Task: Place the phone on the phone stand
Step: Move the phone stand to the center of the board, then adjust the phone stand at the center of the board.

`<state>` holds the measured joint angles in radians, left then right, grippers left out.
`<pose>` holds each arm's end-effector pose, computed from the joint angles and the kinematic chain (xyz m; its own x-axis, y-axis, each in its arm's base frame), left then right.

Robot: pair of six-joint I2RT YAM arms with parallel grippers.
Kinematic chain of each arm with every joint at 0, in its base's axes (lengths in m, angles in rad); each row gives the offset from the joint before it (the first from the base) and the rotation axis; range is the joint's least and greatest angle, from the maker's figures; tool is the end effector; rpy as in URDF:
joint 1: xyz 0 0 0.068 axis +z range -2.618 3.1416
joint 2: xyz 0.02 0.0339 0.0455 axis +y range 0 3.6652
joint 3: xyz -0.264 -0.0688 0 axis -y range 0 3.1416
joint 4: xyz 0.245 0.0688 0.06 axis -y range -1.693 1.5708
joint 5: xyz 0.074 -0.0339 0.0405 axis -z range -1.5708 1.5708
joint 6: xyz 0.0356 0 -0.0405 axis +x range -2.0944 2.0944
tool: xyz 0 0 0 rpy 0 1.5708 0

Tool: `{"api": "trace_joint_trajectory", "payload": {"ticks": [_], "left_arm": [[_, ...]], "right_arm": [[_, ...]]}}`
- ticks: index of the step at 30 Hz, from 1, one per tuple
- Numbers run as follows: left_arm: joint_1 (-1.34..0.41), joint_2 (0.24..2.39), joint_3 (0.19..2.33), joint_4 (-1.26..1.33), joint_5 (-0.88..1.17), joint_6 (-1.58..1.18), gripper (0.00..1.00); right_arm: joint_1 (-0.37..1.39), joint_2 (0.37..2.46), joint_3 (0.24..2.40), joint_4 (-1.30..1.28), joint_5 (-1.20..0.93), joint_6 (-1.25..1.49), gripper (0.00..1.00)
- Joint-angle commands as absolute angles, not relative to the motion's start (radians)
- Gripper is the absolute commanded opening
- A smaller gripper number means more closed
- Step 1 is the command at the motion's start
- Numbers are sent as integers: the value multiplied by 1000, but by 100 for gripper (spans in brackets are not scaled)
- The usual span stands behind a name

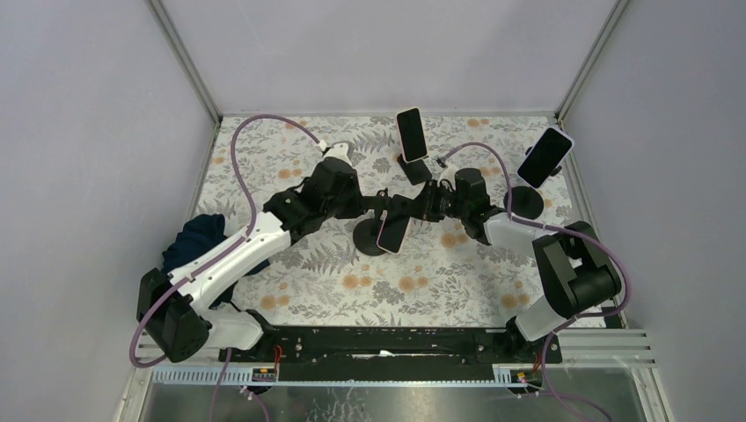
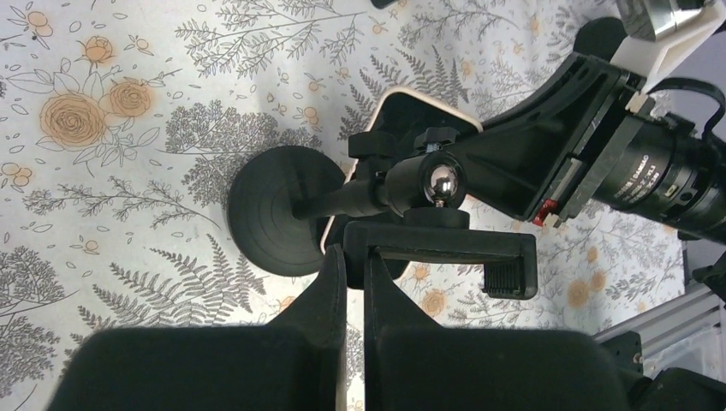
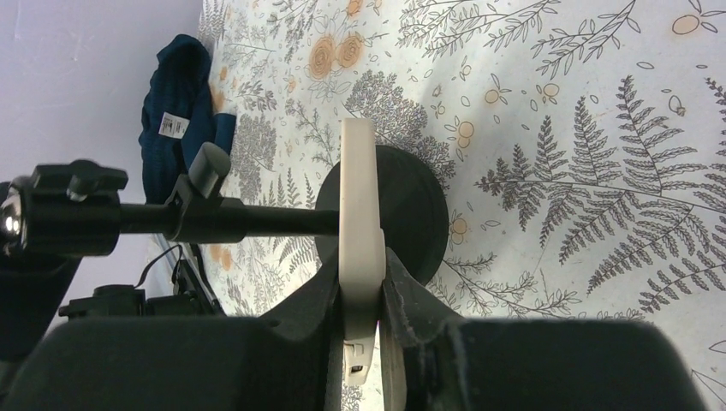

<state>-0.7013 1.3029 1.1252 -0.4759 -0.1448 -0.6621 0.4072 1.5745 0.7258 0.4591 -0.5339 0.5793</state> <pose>0.2238 -0.1823 0.3174 -0.7051 -0.2008 -0.6801 0.1489 0.8957 -0.4189 0.2910 0.1452 0.1936 -0.7151 0.2048 -0.6683 -0.4561 0.5878 0.6682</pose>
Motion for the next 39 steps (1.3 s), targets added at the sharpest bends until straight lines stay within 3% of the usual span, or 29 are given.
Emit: {"api": "trace_joint_trajectory", "payload": {"ticks": [1,23,39], "left_arm": [[-703,1321,1255,-506,-140,-633,0],[-707,1587,1774,-1020,-285,-452,0],[-679,1549,1673,-994,-217,-439,0]], "right_arm": [[424,1620,746,331,-428,453,0],[467,1655,801,264,-392,375,0],[415,1470,787,370,-564,344,0]]}}
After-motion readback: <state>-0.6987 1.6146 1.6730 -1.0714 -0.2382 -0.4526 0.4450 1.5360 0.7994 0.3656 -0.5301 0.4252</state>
